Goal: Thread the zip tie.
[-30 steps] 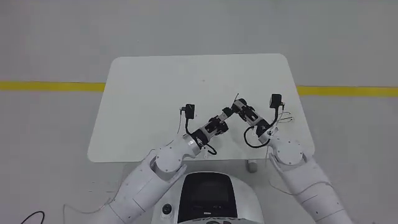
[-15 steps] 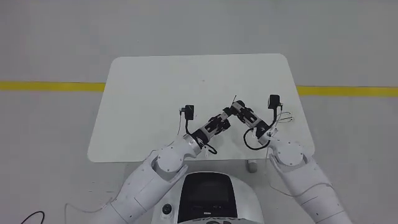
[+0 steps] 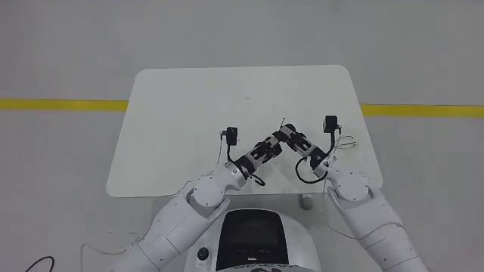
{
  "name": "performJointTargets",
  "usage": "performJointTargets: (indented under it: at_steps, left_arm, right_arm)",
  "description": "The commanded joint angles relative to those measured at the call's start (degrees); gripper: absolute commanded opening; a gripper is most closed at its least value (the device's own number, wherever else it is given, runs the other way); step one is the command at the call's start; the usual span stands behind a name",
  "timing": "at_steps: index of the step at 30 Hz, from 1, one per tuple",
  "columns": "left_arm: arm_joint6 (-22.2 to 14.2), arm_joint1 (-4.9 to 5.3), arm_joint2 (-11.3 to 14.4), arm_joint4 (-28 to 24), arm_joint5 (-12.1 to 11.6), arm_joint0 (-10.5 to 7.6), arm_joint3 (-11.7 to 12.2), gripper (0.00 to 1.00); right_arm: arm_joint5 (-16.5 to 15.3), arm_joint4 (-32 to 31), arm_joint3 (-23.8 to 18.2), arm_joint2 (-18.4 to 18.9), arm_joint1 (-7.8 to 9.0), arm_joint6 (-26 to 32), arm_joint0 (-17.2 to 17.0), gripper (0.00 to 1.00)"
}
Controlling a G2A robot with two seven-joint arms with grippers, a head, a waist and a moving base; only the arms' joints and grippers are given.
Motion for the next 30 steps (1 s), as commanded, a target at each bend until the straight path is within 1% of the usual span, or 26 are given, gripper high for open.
performJointTargets:
  at_steps: [1, 2, 6, 9, 13, 24, 25, 28, 30]
  left_arm:
    - [0.6, -0.03, -0.1, 0.2, 0.1, 0.03, 0.2, 0.28]
    - [1.0, -0.06, -0.1, 0.5, 0.1, 0.08, 0.3, 0.23]
    - [0.8, -0.12, -0.3, 0.3, 0.2, -0.03, 0.7, 0.15]
    - [0.9, -0.17, -0.3, 0.4, 0.3, 0.03, 0.7, 0.14]
    - [0.9, -0.25, -0.3, 0.3, 0.3, 0.03, 0.9, 0.15]
    - [0.8, -0.58, 0.0, 0.4, 0.5, -0.37, 1.5, 0.13]
    - [0.8, -0.61, 0.0, 0.4, 0.5, -0.38, 1.6, 0.11]
    - [0.7, -0.67, 0.0, 0.5, 0.5, -0.44, 1.7, 0.09]
    - [0.7, -0.71, -0.1, 0.3, 0.5, -0.58, 2.0, 0.05]
  right_arm:
    - [0.0, -0.2, 0.0, 0.0, -0.04, 0.0, 0.0, 0.0]
    - [0.0, -0.3, 0.1, 0.1, -0.07, 0.0, 0.0, 0.0]
    - [0.0, -0.3, 0.3, 0.1, -0.19, 0.0, 0.1, 0.0]
    - [0.0, -0.4, 0.7, -0.1, -0.3, 0.1, 0.3, 0.0]
    - [0.0, -0.3, 0.9, -0.1, -0.42, 0.3, 0.5, 0.0]
    - [0.0, 0.1, 0.4, 0.4, -0.69, 0.4, 0.2, 0.0]
    - [0.0, 0.0, 0.4, 0.4, -0.72, 0.4, 0.2, 0.0]
    - [0.0, 0.0, 0.3, 0.5, -0.78, 0.5, 0.1, 0.0]
    - [0.0, -0.1, 0.3, 0.6, -0.83, 0.5, 0.1, 0.0]
